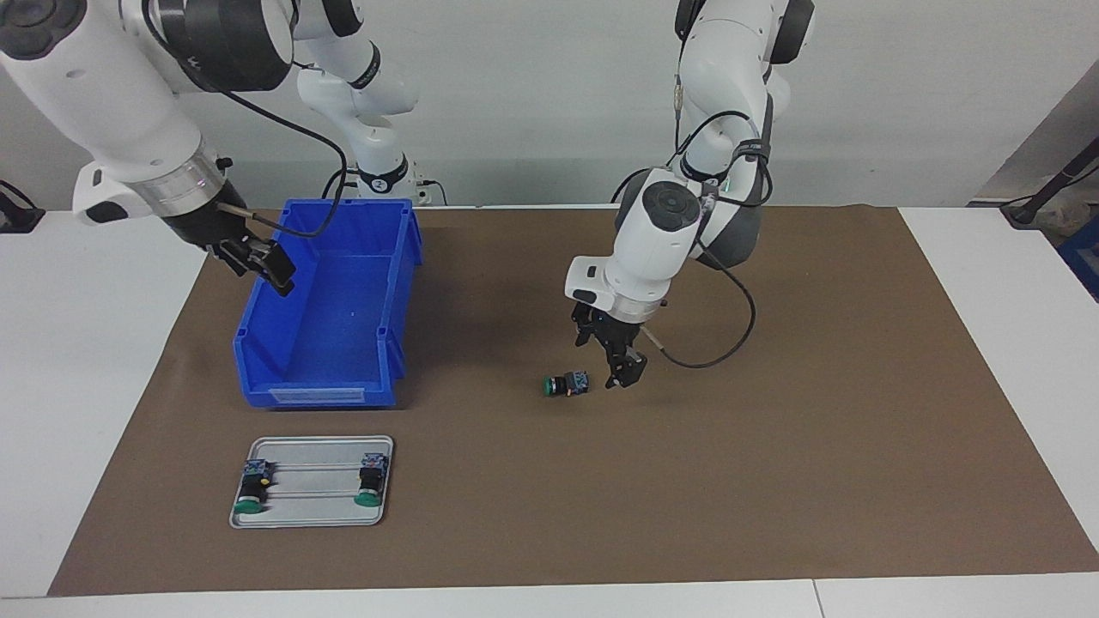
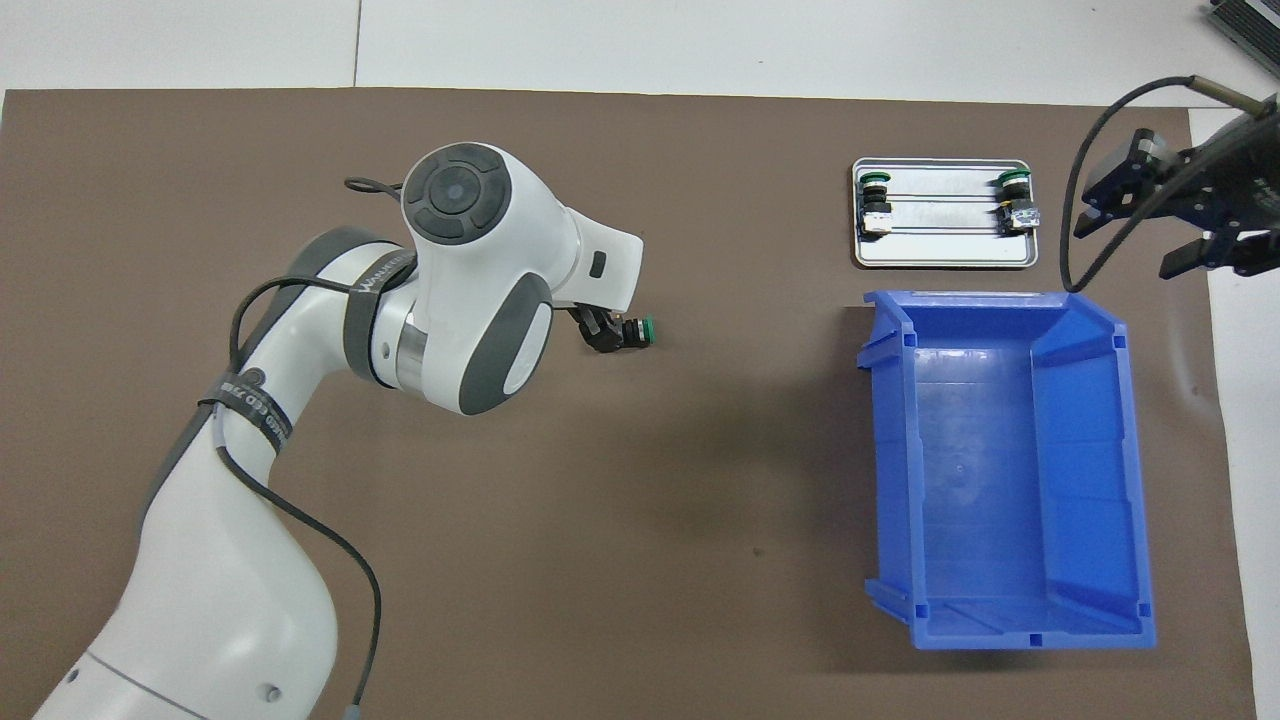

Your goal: Place and press button with both arms

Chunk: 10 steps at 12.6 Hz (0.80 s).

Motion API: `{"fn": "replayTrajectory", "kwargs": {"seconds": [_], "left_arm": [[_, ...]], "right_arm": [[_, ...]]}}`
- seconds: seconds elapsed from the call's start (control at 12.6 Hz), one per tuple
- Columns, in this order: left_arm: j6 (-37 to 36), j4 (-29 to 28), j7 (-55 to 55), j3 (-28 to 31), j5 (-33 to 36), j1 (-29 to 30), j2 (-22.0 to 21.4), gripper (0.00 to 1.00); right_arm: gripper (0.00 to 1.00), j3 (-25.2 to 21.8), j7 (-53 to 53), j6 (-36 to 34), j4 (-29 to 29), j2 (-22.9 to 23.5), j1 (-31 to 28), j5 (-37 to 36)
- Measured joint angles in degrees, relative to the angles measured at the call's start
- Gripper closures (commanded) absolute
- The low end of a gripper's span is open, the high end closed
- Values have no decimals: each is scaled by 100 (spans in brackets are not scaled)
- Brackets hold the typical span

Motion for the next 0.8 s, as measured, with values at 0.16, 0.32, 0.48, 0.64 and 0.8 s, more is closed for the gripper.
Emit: {"fn": "replayTrajectory", "kwargs": {"seconds": [0.16,0.32,0.48,0.64,0.8], "left_arm": [[194,138,-234,11,2,-179,273,11],[260,199,-266,22,66,-231,399,12],[394,168,-266,31,245,-231,438,12],[536,91,-266,31,376,-236,509,12],[678,44,-265,15,524,-299,659,11]], "right_arm": [[23,-147,-686,263,-818,-546,-1,0],[23,-272,-1047,428,-1462,-963,-4,0],[22,-291,-1129,555,-1770,-1127,2,0],[21,-291,-1170,822,-2088,-1241,7,0],[16,-296,-1339,1051,-2349,-1321,7,0]]}}
